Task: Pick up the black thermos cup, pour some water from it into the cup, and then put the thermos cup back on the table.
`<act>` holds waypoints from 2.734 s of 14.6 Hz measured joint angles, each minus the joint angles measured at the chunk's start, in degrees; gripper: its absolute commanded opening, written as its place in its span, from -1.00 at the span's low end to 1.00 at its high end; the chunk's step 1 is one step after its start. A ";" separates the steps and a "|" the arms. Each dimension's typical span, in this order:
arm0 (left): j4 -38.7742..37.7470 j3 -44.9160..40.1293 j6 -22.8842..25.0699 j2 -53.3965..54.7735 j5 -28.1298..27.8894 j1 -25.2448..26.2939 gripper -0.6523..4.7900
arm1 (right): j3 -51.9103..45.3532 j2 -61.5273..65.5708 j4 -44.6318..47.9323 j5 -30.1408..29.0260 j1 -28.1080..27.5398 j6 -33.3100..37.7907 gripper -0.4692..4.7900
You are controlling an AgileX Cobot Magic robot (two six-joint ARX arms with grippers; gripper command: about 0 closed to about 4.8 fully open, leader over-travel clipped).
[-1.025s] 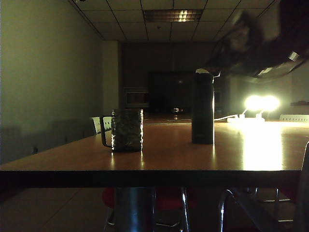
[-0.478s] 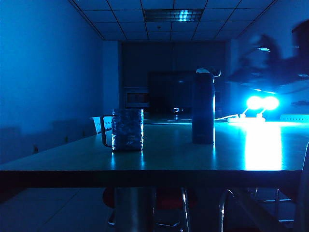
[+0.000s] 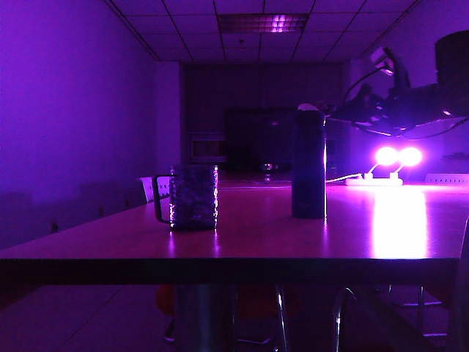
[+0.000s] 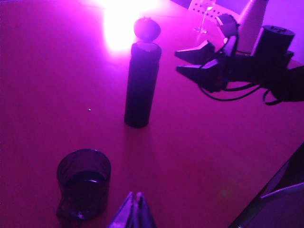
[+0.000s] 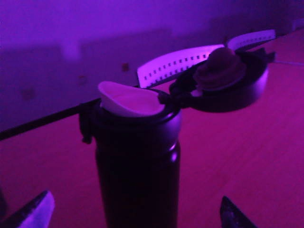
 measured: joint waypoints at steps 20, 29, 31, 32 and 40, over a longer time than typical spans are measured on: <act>-0.55 0.00 0.02 0.02 0.46 0.02 -0.78 | 11.80 17.18 6.14 7.82 8.02 -0.33 1.00; -0.66 0.00 0.02 0.02 0.46 0.00 -0.78 | 11.78 17.84 5.25 10.60 8.28 1.57 -0.20; -0.83 0.00 0.02 0.02 0.44 0.00 -0.78 | 11.72 17.35 4.57 9.01 8.26 2.45 -0.20; -0.92 0.00 0.04 0.02 0.46 0.00 -0.78 | 11.52 16.81 3.58 9.07 8.37 2.64 -0.20; -7.74 3.23 5.18 -0.22 -8.72 -5.40 -0.78 | 11.30 8.57 -8.61 14.73 12.02 -9.86 -0.20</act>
